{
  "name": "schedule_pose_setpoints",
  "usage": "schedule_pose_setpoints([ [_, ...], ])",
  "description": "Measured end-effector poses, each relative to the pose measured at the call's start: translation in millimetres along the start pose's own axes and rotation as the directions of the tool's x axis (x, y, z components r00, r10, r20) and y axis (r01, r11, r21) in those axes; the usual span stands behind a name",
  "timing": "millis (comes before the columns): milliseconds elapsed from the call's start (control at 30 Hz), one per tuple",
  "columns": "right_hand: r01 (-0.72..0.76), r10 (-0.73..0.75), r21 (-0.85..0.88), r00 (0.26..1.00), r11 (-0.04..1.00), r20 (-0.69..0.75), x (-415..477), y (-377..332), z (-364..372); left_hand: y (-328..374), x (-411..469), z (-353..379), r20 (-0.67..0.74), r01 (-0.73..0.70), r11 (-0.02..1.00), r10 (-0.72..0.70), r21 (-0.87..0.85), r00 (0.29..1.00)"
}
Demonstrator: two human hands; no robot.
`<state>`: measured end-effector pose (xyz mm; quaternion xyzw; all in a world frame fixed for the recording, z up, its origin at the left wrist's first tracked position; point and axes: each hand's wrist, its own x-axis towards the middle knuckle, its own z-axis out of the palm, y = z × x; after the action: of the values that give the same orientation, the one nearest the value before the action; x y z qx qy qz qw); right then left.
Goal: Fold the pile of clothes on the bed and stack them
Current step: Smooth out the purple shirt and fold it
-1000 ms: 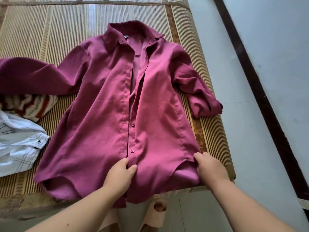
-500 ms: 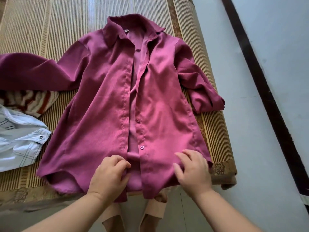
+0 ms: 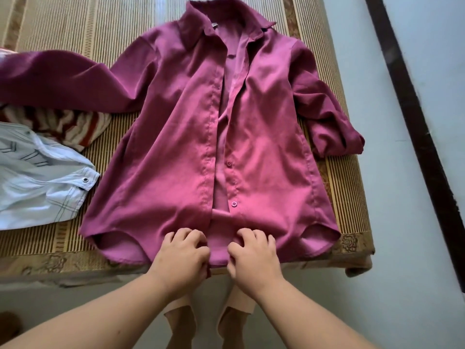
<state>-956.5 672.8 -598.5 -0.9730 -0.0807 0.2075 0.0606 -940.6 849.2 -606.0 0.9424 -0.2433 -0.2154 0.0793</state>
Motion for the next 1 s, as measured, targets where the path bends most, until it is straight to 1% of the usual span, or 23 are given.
schedule_pose_setpoints([
  [33, -0.027, 0.027, 0.007, 0.999, 1.0, 0.027, -1, -5, 0, 1, -1, -1, 0.033, 0.037, 0.999, -0.036, -0.018, 0.999],
  [67, -0.047, 0.047, -0.006, 0.997, 0.999, 0.057, 0, -11, 1, 2, -3, -2, 0.096, 0.072, 0.997, -0.068, -0.032, 0.993],
  [100, -0.044, 0.046, -0.037, 0.997, 0.998, 0.057, 2, -16, 0, 3, -4, -2, 0.154, 0.102, 0.994, -0.094, -0.04, 0.984],
  [133, -0.022, 0.024, -0.072, 0.999, 0.997, 0.022, 6, -21, 0, 2, -5, -2, 0.183, 0.121, 0.991, -0.109, -0.057, 0.977],
  [167, 0.007, -0.007, -0.087, 1.0, 0.996, -0.003, 10, -24, -1, 2, -6, -3, 0.175, 0.139, 0.986, -0.12, -0.098, 0.977],
  [233, 0.055, -0.057, -0.084, 0.998, 0.995, -0.03, 13, -24, -2, -1, -6, -9, 0.094, 0.145, 0.97, -0.128, -0.194, 0.987],
  [267, 0.067, -0.07, -0.064, 0.997, 0.996, -0.037, 10, -23, -3, -5, -6, -12, 0.044, 0.132, 0.968, -0.126, -0.215, 0.991],
  [300, 0.097, -0.099, -0.051, 0.994, 0.994, -0.035, 4, -21, -5, -10, -5, -16, -0.008, 0.119, 0.968, -0.124, -0.222, 0.992],
  [367, 0.245, -0.249, -0.083, 0.968, 0.966, -0.036, -13, -17, -2, -22, 2, -25, -0.087, 0.112, 0.973, -0.132, -0.201, 0.987],
  [400, 0.311, -0.315, -0.107, 0.949, 0.944, -0.022, -19, -14, 0, -30, 7, -30, -0.105, 0.123, 0.975, -0.145, -0.186, 0.984],
  [433, 0.346, -0.347, -0.111, 0.938, 0.932, 0.008, -23, -11, 0, -38, 13, -34, -0.101, 0.145, 0.975, -0.163, -0.167, 0.981],
  [467, 0.349, -0.349, -0.116, 0.937, 0.93, 0.021, -24, -8, 0, -46, 20, -37, -0.081, 0.174, 0.975, -0.187, -0.14, 0.979],
  [533, 0.3, -0.303, -0.09, 0.953, 0.95, -0.011, -18, -4, -2, -60, 35, -41, -0.015, 0.24, 0.968, -0.241, -0.068, 0.97],
  [600, 0.193, -0.19, 0.029, 0.978, 0.981, -0.084, 1, 0, -6, -73, 50, -42, 0.071, 0.3, 0.954, -0.299, 0.004, 0.952],
  [633, 0.111, -0.106, 0.092, 0.992, 0.99, -0.064, 15, 3, -8, -78, 56, -42, 0.12, 0.326, 0.945, -0.327, 0.027, 0.937],
  [667, 0.009, -0.012, 0.133, 1.0, 0.991, 0.022, 28, 8, -11, -83, 61, -42, 0.176, 0.347, 0.937, -0.349, 0.041, 0.921],
  [700, -0.102, 0.084, 0.155, 0.989, 0.983, 0.118, 39, 14, -13, -86, 63, -41, 0.239, 0.36, 0.931, -0.362, 0.053, 0.901],
  [767, -0.26, 0.217, 0.141, 0.94, 0.955, 0.265, 59, 28, -17, -90, 66, -38, 0.35, 0.362, 0.929, -0.364, 0.073, 0.863],
  [833, -0.315, 0.251, 0.121, 0.893, 0.941, 0.373, 71, 38, -23, -91, 69, -41, 0.402, 0.353, 0.932, -0.356, 0.084, 0.844],
  [900, -0.335, 0.253, 0.125, 0.866, 0.934, 0.431, 80, 41, -36, -88, 75, -50, 0.431, 0.357, 0.931, -0.354, 0.077, 0.83],
  [933, -0.351, 0.263, 0.148, 0.869, 0.924, 0.419, 86, 41, -43, -87, 79, -57, 0.442, 0.362, 0.929, -0.355, 0.072, 0.824],
  [1000, -0.348, 0.273, 0.212, 0.909, 0.913, 0.315, 100, 42, -60, -85, 88, -73, 0.443, 0.364, 0.93, -0.348, 0.051, 0.826],
])
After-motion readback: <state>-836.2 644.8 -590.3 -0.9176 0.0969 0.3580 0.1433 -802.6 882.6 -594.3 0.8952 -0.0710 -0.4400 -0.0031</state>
